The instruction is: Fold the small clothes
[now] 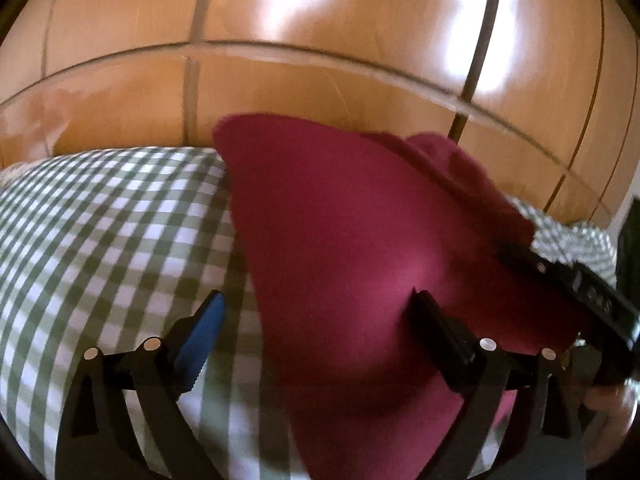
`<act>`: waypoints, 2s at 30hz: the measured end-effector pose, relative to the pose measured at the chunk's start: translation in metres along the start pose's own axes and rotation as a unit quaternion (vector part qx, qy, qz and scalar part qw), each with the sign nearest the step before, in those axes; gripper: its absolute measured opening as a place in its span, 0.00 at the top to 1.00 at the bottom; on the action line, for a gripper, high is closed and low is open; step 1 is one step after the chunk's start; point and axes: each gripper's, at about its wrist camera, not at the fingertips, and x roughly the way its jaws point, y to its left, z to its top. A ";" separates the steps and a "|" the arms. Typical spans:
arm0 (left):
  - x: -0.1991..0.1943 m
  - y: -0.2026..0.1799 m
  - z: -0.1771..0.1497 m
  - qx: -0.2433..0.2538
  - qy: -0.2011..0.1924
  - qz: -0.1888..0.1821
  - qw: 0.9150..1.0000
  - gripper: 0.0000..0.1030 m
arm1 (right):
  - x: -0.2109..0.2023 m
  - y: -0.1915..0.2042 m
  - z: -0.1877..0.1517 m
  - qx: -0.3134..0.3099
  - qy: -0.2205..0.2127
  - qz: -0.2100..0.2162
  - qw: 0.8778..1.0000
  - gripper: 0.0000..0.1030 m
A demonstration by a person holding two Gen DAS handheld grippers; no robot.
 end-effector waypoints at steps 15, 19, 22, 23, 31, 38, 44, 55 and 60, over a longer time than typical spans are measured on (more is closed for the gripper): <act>-0.016 -0.014 -0.030 0.056 0.073 0.071 0.993 0.09 | -0.021 -0.015 -0.024 0.007 0.048 -0.091 0.995 0.13; -0.029 -0.012 -0.035 0.060 0.062 0.074 0.994 0.09 | -0.020 -0.017 -0.024 0.010 0.046 -0.087 0.995 0.12; -0.037 -0.011 -0.036 0.056 0.055 0.067 0.995 0.08 | -0.024 -0.012 -0.025 0.001 0.041 -0.087 0.995 0.07; -0.040 -0.011 -0.036 0.057 0.049 0.070 0.995 0.07 | -0.027 -0.010 -0.026 -0.002 0.037 -0.087 0.996 0.05; -0.092 -0.019 -0.045 0.060 -0.058 0.130 0.988 0.04 | -0.057 0.024 -0.038 -0.072 -0.014 -0.097 0.993 0.02; -0.108 -0.017 -0.049 0.055 -0.065 0.201 0.976 0.04 | -0.073 0.057 -0.057 -0.146 -0.030 -0.096 0.984 0.02; -0.130 -0.025 -0.060 0.075 -0.108 0.227 0.965 0.04 | -0.083 0.058 -0.065 -0.139 -0.040 -0.104 0.984 0.02; -0.152 -0.028 -0.069 0.069 -0.149 0.215 0.963 0.04 | -0.104 0.070 -0.078 -0.163 -0.076 -0.095 0.979 0.02; -0.150 -0.030 -0.071 0.074 -0.144 0.211 0.964 0.04 | -0.106 0.074 -0.081 -0.171 -0.081 -0.098 0.977 0.02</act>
